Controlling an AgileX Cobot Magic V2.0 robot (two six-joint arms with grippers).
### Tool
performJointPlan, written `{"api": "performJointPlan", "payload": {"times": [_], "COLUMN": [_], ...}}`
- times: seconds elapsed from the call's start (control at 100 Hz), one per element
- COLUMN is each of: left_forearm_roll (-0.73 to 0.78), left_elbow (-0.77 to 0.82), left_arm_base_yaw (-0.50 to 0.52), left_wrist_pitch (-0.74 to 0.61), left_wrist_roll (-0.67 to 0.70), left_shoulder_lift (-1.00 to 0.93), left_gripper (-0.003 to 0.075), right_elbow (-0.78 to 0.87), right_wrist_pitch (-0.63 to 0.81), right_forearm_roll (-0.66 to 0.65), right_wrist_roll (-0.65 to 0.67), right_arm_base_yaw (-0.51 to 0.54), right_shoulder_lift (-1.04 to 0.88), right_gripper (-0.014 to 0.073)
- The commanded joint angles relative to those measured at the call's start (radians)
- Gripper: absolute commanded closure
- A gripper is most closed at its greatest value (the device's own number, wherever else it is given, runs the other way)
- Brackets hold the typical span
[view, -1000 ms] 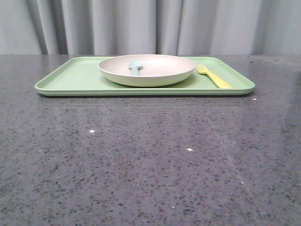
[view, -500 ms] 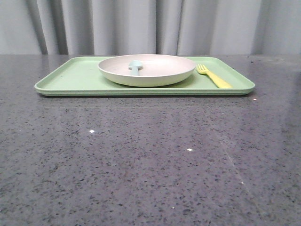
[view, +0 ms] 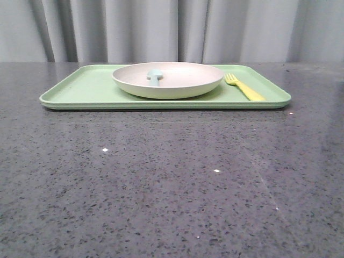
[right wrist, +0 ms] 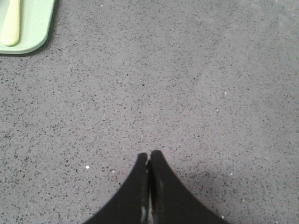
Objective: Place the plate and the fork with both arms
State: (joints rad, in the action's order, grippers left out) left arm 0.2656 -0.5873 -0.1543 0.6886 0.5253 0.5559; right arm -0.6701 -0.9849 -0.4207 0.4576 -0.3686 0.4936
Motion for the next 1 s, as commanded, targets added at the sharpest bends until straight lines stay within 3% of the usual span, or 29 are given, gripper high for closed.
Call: {"api": "performJointPlan", "payload": {"times": [0.0,0.99], "left_forearm_roll": [0.008,0.035], "left_elbow": [-0.025,-0.019], "left_arm_base_yaw": [0.001,0.001], "left_wrist_pitch": [-0.065,-0.106], "left_wrist_roll": [0.010,-0.014], "left_shoulder_lift": [0.004,0.004], "left_gripper": [0.0741,0.0741], "right_elbow": [-0.023,-0.023], "right_wrist_pitch": [0.048,0.048], "right_forearm_roll": [-0.044,-0.044], "right_wrist_roll": [0.000,0.000], "right_arm_base_yaw": [0.005,0.005], "right_shoulder_lift": [0.001,0.001], "right_gripper": [0.0713,0.0713]}}
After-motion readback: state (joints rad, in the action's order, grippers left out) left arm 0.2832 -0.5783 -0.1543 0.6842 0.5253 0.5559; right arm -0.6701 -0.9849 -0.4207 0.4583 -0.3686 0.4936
